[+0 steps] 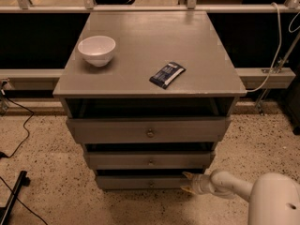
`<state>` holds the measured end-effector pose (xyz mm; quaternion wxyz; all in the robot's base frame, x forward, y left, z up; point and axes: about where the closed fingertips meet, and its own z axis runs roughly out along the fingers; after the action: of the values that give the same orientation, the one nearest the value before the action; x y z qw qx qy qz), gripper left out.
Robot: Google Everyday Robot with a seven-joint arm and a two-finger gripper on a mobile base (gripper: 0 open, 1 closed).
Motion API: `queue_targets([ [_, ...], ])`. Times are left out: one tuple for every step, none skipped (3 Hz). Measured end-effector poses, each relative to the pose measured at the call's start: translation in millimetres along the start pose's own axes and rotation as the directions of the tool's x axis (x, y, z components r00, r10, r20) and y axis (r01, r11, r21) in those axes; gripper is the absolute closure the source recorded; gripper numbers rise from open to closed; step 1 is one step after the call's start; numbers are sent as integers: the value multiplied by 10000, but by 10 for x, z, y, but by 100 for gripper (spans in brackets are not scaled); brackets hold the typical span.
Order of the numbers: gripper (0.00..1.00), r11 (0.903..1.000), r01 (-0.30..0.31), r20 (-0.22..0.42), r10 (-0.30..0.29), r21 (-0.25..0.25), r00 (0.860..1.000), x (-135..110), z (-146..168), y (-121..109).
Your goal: Open bottom drawer
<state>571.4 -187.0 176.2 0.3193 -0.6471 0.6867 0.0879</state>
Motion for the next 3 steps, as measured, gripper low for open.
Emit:
queue_targets([
  [58, 9998, 177, 358, -178, 29, 9992, -114, -125, 132],
  [58, 9998, 178, 358, -179, 30, 9992, -130, -147, 122],
  [46, 9998, 178, 358, -179, 30, 9992, -150, -175, 112],
])
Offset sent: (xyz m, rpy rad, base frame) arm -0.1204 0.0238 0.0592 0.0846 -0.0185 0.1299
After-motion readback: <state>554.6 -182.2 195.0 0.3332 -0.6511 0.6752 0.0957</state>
